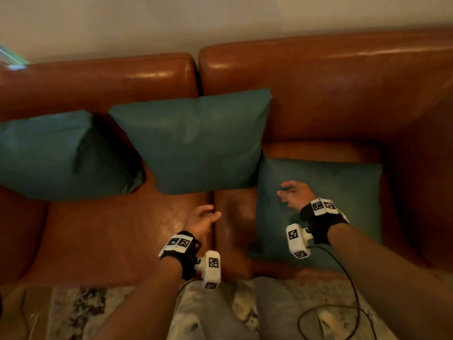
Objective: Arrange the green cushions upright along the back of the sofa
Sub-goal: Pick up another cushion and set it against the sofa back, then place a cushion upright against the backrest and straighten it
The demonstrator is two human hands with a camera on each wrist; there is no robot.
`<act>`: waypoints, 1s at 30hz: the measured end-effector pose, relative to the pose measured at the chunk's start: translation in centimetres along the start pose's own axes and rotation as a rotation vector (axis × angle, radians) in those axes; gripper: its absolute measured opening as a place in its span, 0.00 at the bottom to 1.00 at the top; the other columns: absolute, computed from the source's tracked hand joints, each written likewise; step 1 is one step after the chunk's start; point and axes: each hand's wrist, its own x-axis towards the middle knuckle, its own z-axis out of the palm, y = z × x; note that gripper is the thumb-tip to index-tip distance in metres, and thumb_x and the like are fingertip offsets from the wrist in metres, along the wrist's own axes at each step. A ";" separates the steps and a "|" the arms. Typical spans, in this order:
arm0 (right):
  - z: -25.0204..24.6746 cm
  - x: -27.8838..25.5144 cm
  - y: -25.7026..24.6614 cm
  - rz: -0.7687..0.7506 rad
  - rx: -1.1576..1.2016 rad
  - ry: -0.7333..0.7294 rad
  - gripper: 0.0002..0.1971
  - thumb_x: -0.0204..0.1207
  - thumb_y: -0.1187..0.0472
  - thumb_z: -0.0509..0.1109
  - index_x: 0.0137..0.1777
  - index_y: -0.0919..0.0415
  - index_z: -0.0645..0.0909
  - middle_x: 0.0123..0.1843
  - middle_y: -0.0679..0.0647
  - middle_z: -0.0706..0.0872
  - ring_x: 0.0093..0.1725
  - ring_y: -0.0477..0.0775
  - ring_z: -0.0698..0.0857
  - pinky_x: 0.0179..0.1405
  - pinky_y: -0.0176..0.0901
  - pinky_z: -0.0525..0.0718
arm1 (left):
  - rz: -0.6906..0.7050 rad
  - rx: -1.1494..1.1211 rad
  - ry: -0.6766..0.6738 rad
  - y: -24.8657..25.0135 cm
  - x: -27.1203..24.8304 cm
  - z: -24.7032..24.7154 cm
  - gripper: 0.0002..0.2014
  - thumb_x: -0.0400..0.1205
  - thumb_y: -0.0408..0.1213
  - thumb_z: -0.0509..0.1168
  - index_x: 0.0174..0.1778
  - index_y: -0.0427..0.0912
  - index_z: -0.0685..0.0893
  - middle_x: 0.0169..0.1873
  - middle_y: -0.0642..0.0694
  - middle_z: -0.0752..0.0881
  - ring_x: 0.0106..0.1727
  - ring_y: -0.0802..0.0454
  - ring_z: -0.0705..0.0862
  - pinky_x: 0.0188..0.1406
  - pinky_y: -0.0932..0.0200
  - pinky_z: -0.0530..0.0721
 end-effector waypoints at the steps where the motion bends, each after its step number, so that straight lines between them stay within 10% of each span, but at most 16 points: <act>1: -1.0 -0.7 1.0 0.013 0.000 0.004 0.13 0.76 0.65 0.74 0.59 0.62 0.81 0.40 0.60 0.85 0.39 0.57 0.84 0.36 0.41 0.80 | 0.004 0.040 -0.049 -0.5 -1.0 1.2 0.19 0.76 0.34 0.74 0.63 0.40 0.83 0.49 0.42 0.86 0.46 0.51 0.83 0.38 0.61 0.81; 8: -7.1 -5.6 9.8 0.166 0.006 0.131 0.15 0.73 0.64 0.76 0.59 0.67 0.84 0.34 0.54 0.84 0.28 0.48 0.82 0.27 0.35 0.75 | 0.012 0.221 -0.220 -4.4 -4.3 6.1 0.12 0.74 0.34 0.75 0.51 0.46 0.84 0.50 0.42 0.87 0.49 0.48 0.83 0.48 0.57 0.78; 12: -9.8 -7.7 13.4 0.217 0.010 0.246 0.15 0.72 0.64 0.77 0.57 0.66 0.82 0.56 0.66 0.87 0.53 0.60 0.84 0.51 0.43 0.77 | 0.032 0.182 -0.207 -4.4 -4.7 8.6 0.16 0.74 0.27 0.74 0.58 0.35 0.83 0.50 0.37 0.85 0.52 0.43 0.83 0.42 0.59 0.81; 16: -12.1 -7.7 16.0 0.244 0.059 0.375 0.35 0.67 0.57 0.82 0.73 0.67 0.75 0.66 0.67 0.84 0.64 0.66 0.84 0.60 0.50 0.80 | 0.078 0.156 -0.189 -3.4 -4.4 11.8 0.23 0.73 0.30 0.76 0.61 0.45 0.77 0.58 0.37 0.86 0.61 0.39 0.84 0.64 0.47 0.81; 22: -15.7 -3.0 17.3 0.262 0.017 0.315 0.60 0.49 0.35 0.84 0.82 0.54 0.63 0.80 0.63 0.71 0.75 0.69 0.75 0.72 0.59 0.76 | 0.098 0.022 -0.105 -0.4 -1.9 16.9 0.40 0.55 0.58 0.83 0.65 0.64 0.78 0.62 0.54 0.87 0.61 0.49 0.86 0.64 0.42 0.83; 30: -18.5 4.3 19.9 0.279 0.018 0.114 0.80 0.20 0.28 0.85 0.82 0.42 0.55 0.79 0.46 0.74 0.75 0.56 0.77 0.76 0.61 0.73 | 0.035 0.106 0.064 -0.2 2.8 21.4 0.57 0.41 0.63 0.85 0.70 0.57 0.76 0.64 0.55 0.85 0.63 0.53 0.85 0.69 0.44 0.80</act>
